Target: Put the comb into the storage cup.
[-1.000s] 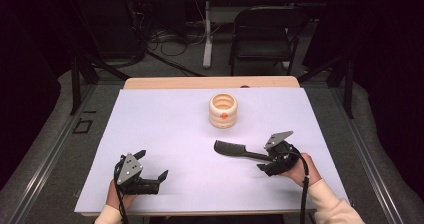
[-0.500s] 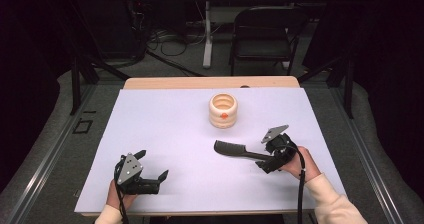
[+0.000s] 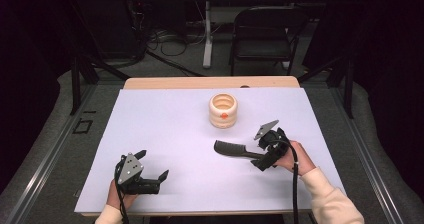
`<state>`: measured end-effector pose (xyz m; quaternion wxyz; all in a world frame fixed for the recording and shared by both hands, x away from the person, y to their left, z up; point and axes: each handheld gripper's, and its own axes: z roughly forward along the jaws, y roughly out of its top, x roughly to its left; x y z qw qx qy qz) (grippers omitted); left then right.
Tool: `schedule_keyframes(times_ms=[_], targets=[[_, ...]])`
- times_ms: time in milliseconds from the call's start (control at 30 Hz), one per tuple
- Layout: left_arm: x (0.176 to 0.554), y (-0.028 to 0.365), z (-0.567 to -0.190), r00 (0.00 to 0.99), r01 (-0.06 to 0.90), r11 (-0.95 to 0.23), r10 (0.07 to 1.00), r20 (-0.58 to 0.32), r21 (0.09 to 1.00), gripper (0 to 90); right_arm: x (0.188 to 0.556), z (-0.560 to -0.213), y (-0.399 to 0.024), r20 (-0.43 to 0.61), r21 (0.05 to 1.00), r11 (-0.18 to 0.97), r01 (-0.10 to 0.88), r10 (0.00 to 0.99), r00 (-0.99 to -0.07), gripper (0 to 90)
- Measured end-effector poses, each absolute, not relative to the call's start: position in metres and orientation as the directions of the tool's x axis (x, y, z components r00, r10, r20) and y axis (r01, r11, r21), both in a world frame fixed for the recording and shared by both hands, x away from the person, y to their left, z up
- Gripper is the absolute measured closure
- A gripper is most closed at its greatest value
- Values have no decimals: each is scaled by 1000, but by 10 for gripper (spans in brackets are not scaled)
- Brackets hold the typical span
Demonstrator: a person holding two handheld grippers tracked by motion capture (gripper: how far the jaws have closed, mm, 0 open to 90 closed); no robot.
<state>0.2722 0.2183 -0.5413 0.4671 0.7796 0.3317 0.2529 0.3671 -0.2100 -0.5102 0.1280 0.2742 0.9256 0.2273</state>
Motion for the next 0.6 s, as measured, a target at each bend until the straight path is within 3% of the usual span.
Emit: schedule_keyframes(times_ms=[600], targets=[[272,219,-541,651,280,-343,755,86,897,0,376,-509,-195,-139,441,799,409,511,-848,0]])
